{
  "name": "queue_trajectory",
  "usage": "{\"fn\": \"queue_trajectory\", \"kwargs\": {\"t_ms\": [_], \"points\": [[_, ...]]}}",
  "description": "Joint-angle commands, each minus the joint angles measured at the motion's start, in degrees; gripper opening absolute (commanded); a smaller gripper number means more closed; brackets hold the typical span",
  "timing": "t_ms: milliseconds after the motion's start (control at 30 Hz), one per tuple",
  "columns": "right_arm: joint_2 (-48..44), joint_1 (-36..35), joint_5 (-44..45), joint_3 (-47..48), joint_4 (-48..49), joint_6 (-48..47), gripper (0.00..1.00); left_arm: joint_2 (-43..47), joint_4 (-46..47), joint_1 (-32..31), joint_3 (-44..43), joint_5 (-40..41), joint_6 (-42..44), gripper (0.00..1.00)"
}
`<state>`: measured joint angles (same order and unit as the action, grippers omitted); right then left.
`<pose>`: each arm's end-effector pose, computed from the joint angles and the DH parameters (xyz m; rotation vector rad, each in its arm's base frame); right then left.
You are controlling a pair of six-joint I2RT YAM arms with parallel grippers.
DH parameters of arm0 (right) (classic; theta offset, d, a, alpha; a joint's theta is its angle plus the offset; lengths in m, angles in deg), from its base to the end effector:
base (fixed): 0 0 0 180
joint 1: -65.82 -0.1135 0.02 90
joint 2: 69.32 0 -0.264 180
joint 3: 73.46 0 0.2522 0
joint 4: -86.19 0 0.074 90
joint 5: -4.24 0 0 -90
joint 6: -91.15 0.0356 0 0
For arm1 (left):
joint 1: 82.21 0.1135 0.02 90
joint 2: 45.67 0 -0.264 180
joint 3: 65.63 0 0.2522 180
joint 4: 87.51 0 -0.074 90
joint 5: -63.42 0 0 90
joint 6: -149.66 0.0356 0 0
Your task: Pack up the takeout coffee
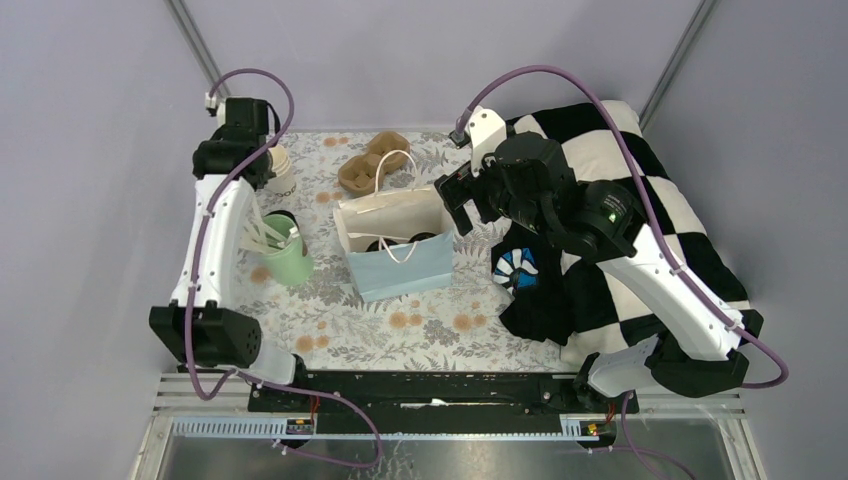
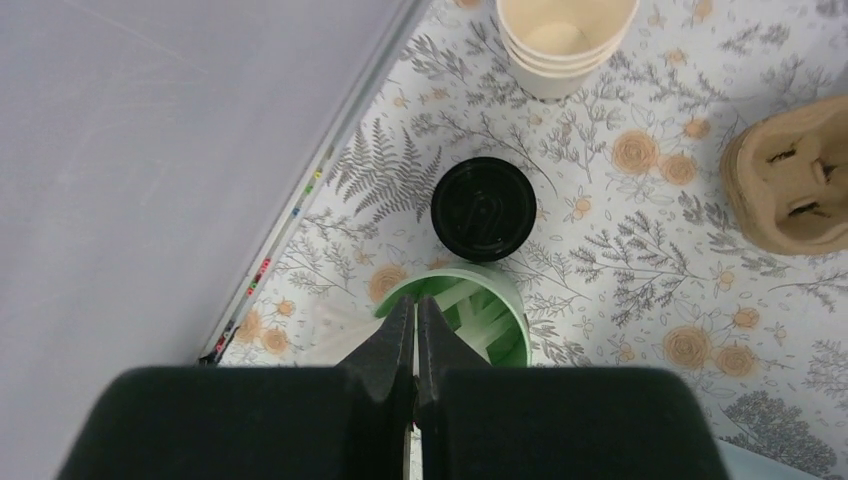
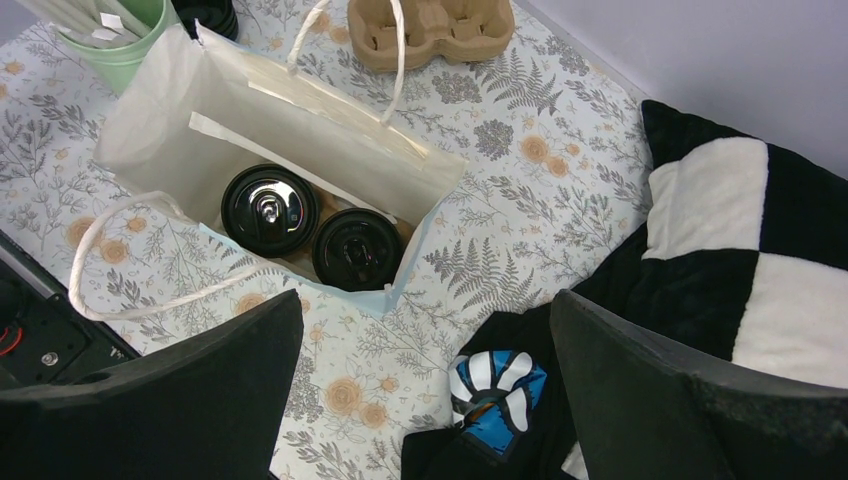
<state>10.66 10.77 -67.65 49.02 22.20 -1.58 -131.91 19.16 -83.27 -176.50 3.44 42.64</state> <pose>0.1582 0.2071 0.5044 -0.7479 1.7882 0.3029 0.3014 0.0122 0.4033 -0.5528 2.2591 0.4757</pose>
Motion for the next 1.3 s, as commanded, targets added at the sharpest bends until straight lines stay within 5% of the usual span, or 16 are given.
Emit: {"fn": "queue_trajectory", "kwargs": {"t_ms": [0, 600, 767, 967, 1267], "points": [[0.3, 0.4, -1.4, 2.3, 2.3, -0.4, 1.00, 5.3, -2.6, 0.3, -6.4, 4.6, -1.7, 0.00], [1.3, 0.4, -2.7, 2.9, 2.2, 0.3, 1.00, 15.6, 0.4, 0.3, -24.2, -2.0, -7.8, 0.00], [1.6, 0.4, -2.3, 3.0, 2.2, 0.3, 1.00, 15.5, -4.4, 0.3, -36.3, -18.1, -21.9, 0.00], [2.3, 0.4, -2.2, 3.1, 2.7, 0.9, 1.00, 29.1, 9.5, 0.3, -17.4, -33.3, -36.7, 0.00], [-1.5, 0.4, 2.1, 0.1, 7.7, 0.9, 1.00, 33.0, 12.6, 0.3, -6.6, -46.7, -36.8, 0.00]]}}
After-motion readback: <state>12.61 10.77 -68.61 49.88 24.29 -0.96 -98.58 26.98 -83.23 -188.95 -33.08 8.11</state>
